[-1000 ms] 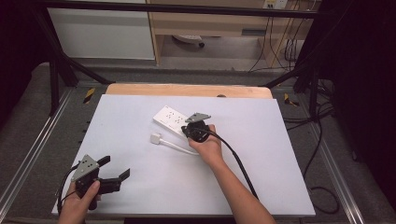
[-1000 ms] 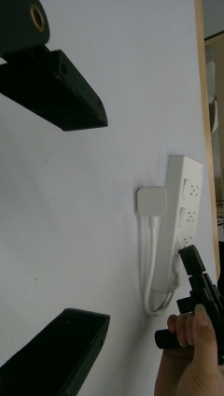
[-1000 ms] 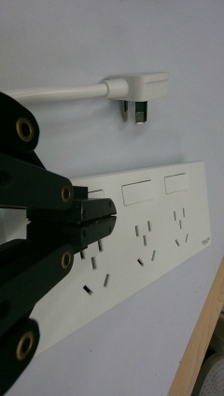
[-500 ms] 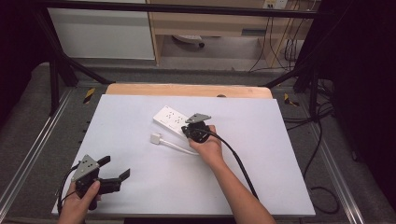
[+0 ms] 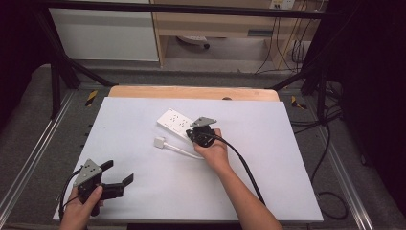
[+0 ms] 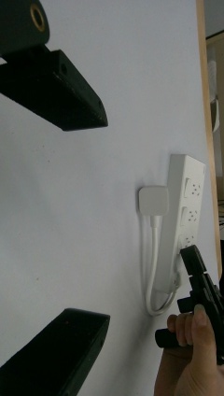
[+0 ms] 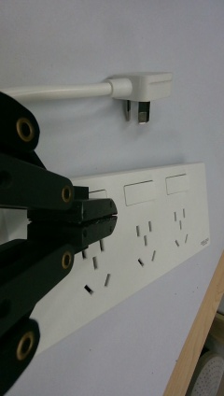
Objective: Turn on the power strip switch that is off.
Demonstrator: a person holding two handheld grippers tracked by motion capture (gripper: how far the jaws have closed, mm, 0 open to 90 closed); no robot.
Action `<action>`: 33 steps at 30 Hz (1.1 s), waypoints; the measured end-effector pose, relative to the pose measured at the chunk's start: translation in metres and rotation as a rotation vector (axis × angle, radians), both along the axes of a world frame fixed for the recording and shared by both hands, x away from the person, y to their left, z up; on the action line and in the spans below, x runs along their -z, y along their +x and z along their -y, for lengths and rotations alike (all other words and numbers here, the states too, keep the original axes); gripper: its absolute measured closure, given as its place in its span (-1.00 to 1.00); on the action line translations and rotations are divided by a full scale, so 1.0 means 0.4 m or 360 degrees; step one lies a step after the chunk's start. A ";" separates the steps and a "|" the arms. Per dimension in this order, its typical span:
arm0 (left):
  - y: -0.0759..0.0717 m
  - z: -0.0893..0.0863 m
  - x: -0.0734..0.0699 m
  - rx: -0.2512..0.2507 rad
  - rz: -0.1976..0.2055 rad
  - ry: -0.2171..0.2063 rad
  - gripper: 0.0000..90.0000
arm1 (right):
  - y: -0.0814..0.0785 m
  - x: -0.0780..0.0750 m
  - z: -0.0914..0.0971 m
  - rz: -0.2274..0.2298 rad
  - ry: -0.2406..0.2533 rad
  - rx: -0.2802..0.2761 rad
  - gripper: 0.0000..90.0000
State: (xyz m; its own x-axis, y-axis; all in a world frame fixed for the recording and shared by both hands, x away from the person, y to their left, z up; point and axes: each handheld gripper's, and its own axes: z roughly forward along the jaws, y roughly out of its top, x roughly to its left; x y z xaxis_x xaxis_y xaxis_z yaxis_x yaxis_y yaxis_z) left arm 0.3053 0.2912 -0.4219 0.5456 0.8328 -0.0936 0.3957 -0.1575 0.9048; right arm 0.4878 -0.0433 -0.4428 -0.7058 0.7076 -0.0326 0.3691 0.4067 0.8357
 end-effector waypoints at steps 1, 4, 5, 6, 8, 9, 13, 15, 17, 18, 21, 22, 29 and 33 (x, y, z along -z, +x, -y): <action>0.000 0.000 0.000 -0.0001 -0.0002 0.0000 -0.87 | -0.001 0.001 0.000 0.0003 0.0002 -0.0001 1.00; 0.000 0.000 0.000 0.0001 -0.0001 -0.0001 -0.87 | -0.001 0.002 0.001 0.0009 0.0005 -0.0002 1.00; 0.000 0.000 0.000 0.0002 -0.0002 0.0001 -0.87 | -0.001 0.003 0.001 0.0011 0.0009 -0.0003 1.00; 0.000 0.000 0.000 0.0000 -0.0004 0.0004 -0.87 | -0.001 0.003 0.002 0.0014 0.0012 -0.0002 1.00; 0.000 0.000 0.001 -0.0002 -0.0005 0.0002 -0.87 | -0.002 0.004 0.002 0.0015 0.0016 -0.0001 1.00; 0.000 0.000 0.001 -0.0002 -0.0005 0.0004 -0.87 | -0.002 0.004 0.003 0.0015 0.0017 -0.0002 1.00; -0.001 0.001 0.000 0.0001 -0.0003 0.0006 -0.87 | -0.004 0.005 0.001 0.0026 0.0008 -0.0001 1.00; -0.001 0.001 0.000 0.0002 -0.0001 0.0007 -0.87 | -0.006 0.006 0.003 0.0030 0.0011 0.0000 1.00; -0.001 0.001 0.000 0.0000 -0.0002 0.0009 -0.87 | -0.007 0.009 0.005 0.0023 0.0010 0.0003 1.00; -0.001 0.001 0.000 0.0000 -0.0002 0.0009 -0.87 | -0.008 0.011 0.008 0.0027 0.0013 0.0001 1.00; 0.000 0.001 0.001 0.0000 -0.0005 0.0002 -0.87 | -0.010 0.010 0.014 0.0009 0.0025 0.0011 1.00; 0.000 0.001 0.001 0.0000 -0.0005 0.0002 -0.87 | -0.010 0.010 0.014 0.0009 0.0025 0.0011 1.00; 0.002 -0.002 0.003 -0.0015 -0.0010 0.0018 -0.86 | -0.002 -0.025 0.016 -0.0006 0.0058 0.0015 1.00; -0.001 -0.002 0.000 -0.0009 0.0004 0.0023 -0.87 | -0.001 -0.054 0.019 0.0022 0.0056 0.0014 1.00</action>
State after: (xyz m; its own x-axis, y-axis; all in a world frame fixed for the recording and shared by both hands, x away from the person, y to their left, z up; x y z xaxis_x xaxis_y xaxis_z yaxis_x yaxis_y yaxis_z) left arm 0.3048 0.2920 -0.4219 0.5411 0.8371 -0.0802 0.3944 -0.1684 0.9034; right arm 0.4874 -0.0511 -0.4210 -0.6990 0.7149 -0.0173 0.3610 0.3737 0.8544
